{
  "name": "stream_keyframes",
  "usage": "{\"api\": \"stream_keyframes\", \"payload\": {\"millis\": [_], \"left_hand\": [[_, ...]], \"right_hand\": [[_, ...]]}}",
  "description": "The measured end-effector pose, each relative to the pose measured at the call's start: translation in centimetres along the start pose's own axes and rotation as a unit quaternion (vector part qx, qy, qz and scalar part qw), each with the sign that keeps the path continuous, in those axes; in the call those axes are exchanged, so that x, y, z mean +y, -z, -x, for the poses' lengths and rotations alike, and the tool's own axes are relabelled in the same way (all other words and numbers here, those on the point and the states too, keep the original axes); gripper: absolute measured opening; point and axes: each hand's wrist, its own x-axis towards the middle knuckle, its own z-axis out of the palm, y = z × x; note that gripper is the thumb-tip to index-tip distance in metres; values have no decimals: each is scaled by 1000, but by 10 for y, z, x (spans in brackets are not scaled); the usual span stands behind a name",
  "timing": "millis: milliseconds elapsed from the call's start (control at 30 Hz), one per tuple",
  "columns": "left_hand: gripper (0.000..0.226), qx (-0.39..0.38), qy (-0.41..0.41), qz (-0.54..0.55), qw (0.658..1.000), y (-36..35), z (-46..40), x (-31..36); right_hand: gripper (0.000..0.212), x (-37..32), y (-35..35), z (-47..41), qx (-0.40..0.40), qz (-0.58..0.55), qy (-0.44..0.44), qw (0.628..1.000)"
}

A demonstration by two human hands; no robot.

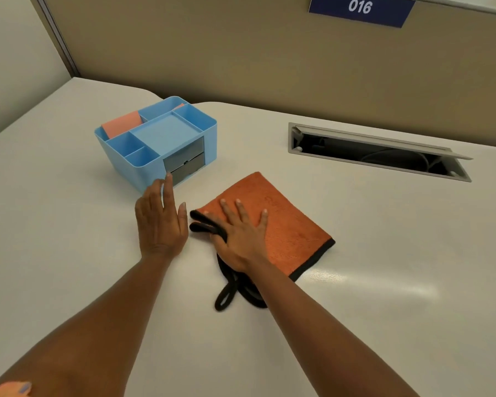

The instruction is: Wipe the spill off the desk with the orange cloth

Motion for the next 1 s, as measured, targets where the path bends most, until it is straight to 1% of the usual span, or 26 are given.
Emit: {"api": "stream_keyframes", "payload": {"millis": [100, 200, 267, 333, 467, 533, 600, 700, 833, 900, 1000], "left_hand": [[61, 22, 11, -41, 999, 1, 3, -3], [64, 39, 9, -53, 998, 6, -4, -5], [63, 55, -5, -53, 997, 12, -16, -8], [60, 63, -14, -51, 997, 19, -30, -12], [55, 33, -23, -9, 999, 27, -45, -21], [53, 14, -26, 28, 999, 27, -47, -23], [53, 2, -19, 53, 998, 28, -49, -22], [52, -7, -16, 52, 998, 29, -50, -21], [51, -14, -18, 43, 999, 29, -51, -21], [50, -18, -20, 34, 999, 30, -51, -21], [51, -18, -14, 12, 1000, 30, -49, -21]], "right_hand": [[68, 12, 2, 23, -1, 23, 54, 998], [68, 30, 8, 41, -6, 41, 59, 997], [67, 46, 12, 48, 4, 43, 29, 999], [63, 62, 16, 52, 25, 39, -24, 999], [59, 73, 21, 44, 71, 6, -159, 985], [54, 65, 19, 34, 75, 2, -193, 978], [52, 55, 16, 25, 59, 9, -195, 979], [51, 35, 11, 19, 33, 24, -141, 989], [48, 8, 4, 24, -15, 46, -12, 999], [48, 1, 2, 32, -33, 59, 55, 996], [57, 5, 1, 51, -51, 71, 153, 984]]}}
